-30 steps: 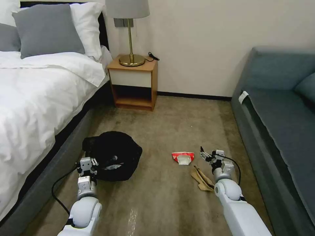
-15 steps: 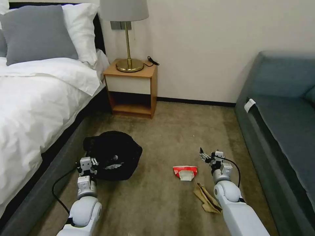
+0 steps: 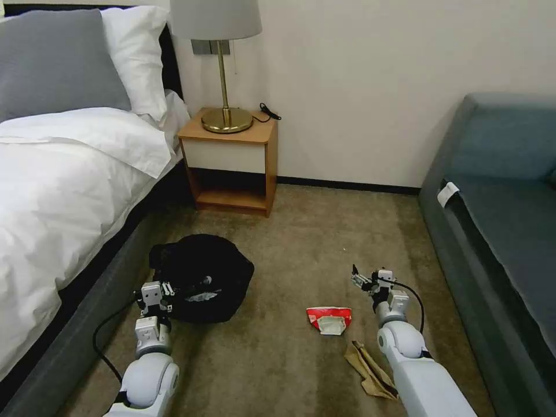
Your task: Pick up the trash bin, then pick up the garbage on the floor and place it into the trash bin.
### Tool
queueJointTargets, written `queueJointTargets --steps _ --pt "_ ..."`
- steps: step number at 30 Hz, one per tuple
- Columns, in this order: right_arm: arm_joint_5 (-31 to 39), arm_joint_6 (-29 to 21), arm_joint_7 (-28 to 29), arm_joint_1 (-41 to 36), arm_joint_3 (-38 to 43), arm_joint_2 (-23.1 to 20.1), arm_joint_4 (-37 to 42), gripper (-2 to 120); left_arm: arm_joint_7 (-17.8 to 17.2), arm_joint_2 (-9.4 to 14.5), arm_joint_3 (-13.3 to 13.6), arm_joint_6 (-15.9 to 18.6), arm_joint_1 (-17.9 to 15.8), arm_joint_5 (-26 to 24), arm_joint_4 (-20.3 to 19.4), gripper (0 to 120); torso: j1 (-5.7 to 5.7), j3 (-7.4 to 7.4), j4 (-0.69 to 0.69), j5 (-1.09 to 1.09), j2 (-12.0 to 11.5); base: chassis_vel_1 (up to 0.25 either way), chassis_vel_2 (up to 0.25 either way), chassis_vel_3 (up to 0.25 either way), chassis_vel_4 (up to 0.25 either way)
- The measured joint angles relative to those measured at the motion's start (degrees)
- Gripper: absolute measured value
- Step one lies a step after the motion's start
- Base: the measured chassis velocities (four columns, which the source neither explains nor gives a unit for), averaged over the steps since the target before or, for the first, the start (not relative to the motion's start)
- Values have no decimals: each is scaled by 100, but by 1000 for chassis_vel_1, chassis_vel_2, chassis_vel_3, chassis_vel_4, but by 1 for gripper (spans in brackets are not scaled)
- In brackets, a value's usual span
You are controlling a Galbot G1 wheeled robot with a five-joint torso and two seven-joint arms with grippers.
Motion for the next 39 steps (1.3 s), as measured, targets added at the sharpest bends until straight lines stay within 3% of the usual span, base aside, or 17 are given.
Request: queueJointTargets --steps 7,15,18,20,24,26,30,39 --pt "9 -687 47 213 -487 -529 89 100 17 -41 28 1 -73 -1 31 3 0 0 -1 0 0 0 0 0 0" --pt "303 -1138 -166 401 -996 -1184 219 100 28 -65 29 25 -37 24 26 3 0 0 0 3 0 0 0 0 0" --pt "657 -1487 -190 325 -1180 -1478 524 100 38 -53 9 26 -30 27 42 3 0 0 -1 -2 0 0 0 0 0" --pt "1139 -2135 -159 197 -1404 -1783 988 100 41 -45 -9 27 -25 28 62 3 0 0 -2 1 0 0 0 0 0" --pt "1456 -2743 -64 76 -1684 -2081 1522 100 39 -45 -21 27 13 32 40 3 0 0 -1 -2 0 0 0 0 0" --pt "1708 -3162 125 7 -1863 -2177 1826 100 46 -44 -22 27 58 37 7 3 0 0 -1 0 0 0 0 0 0" --pt "1854 -3522 328 -142 -2029 -2221 2075 100 54 -22 -22 25 102 37 5 3 0 0 0 1 0 0 0 0 0" --pt "1993 -3822 602 -562 -2107 -2349 2377 100 64 2 -6 23 106 54 -22 3 0 0 0 0 0 0 0 0 0"
